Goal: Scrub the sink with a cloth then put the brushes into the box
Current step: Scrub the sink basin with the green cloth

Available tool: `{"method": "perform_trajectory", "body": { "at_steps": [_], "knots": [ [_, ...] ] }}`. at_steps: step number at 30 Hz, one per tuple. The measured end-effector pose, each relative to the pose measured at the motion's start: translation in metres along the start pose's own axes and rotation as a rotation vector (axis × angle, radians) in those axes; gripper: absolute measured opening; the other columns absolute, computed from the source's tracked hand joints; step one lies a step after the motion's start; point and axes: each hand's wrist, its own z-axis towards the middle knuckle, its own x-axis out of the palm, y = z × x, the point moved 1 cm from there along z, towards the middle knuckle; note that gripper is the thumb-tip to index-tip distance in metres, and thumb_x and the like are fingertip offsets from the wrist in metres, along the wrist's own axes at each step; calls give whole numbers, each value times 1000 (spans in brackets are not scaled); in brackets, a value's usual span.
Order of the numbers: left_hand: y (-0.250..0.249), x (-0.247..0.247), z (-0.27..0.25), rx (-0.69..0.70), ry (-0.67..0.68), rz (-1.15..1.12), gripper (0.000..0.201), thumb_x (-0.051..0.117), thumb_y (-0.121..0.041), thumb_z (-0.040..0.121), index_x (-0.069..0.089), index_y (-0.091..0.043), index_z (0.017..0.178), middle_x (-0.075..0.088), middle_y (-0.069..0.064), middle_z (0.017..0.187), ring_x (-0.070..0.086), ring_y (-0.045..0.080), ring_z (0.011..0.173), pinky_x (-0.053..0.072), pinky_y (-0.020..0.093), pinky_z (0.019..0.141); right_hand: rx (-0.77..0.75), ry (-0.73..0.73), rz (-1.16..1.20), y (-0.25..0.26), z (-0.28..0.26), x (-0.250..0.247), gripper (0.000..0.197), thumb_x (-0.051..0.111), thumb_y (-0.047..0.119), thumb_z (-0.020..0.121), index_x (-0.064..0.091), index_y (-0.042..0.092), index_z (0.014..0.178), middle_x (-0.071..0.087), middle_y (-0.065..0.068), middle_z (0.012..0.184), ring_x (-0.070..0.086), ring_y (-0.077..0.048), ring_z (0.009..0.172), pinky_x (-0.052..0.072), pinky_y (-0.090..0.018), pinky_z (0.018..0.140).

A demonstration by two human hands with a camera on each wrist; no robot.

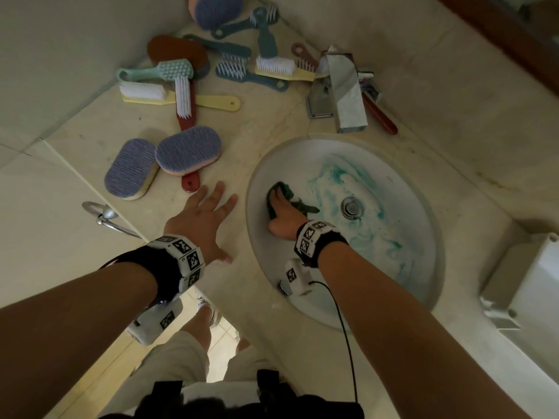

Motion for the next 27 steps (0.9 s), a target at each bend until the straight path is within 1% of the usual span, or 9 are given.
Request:
{"method": "perform_trajectory", "body": {
  "at_steps": [2,4,7,10,14,17,20,22,27],
  "knots": [
    [0,2,1,-2,4,2,128,75,-63,65,-17,-38,150,-29,-8,156,-15,22,147,22,42,116,-48,54,-108,-10,-10,15,91,49,8,88,-12,15,154,-20,-2,161,-2,-24,150,8,-32,120],
    [0,2,2,-2,-3,3,128,75,-63,64,-18,-39,149,-30,-9,155,-15,22,147,25,43,115,-92,148,-202,-29,-23,27,89,50,10,90,-11,15,154,-19,-2,161,-1,-24,150,7,-31,121],
    [0,1,1,-5,-3,-5,128,76,-63,64,-17,-40,149,-30,-10,155,-16,21,147,27,44,114,-110,225,-334,-53,-38,35,91,52,10,89,-11,18,155,-18,0,161,-3,-28,150,8,-39,122],
    [-2,0,0,-5,4,-8,128,76,-62,65,-16,-39,149,-29,-10,156,-15,21,147,27,44,113,-81,201,-371,-56,-31,30,93,52,10,87,-11,19,155,-20,2,161,-7,-29,149,9,-44,122],
    [0,-2,1,-13,-12,-2,128,77,-63,64,-16,-40,150,-28,-10,156,-13,21,147,28,44,112,-47,165,-343,-45,-20,20,92,51,14,89,-13,19,154,-22,3,160,-11,-31,149,7,-46,122],
    [-1,2,0,-18,-10,3,129,77,-62,63,-15,-39,150,-27,-9,156,-13,21,147,27,43,113,-52,235,-381,-45,-33,29,88,49,13,91,-12,18,154,-20,2,161,-9,-30,149,7,-42,122],
    [0,3,1,-23,-16,3,130,78,-63,62,-15,-40,150,-28,-10,156,-13,21,147,28,44,113,-65,314,-394,-51,-48,37,86,48,13,92,-11,17,155,-18,1,161,-5,-27,150,7,-38,122],
    [0,2,1,-25,-13,0,130,78,-62,62,-15,-40,150,-28,-10,156,-13,22,147,29,44,112,-58,329,-390,-53,-51,39,86,48,13,92,-11,17,155,-18,0,161,-3,-26,150,7,-37,122],
    [-1,0,1,-31,-9,13,129,77,-62,63,-15,-39,150,-27,-9,156,-12,22,147,30,45,112,-7,239,-404,-41,-32,23,88,49,14,91,-13,15,154,-21,-1,161,-5,-33,149,10,-42,122]
  ]
}}
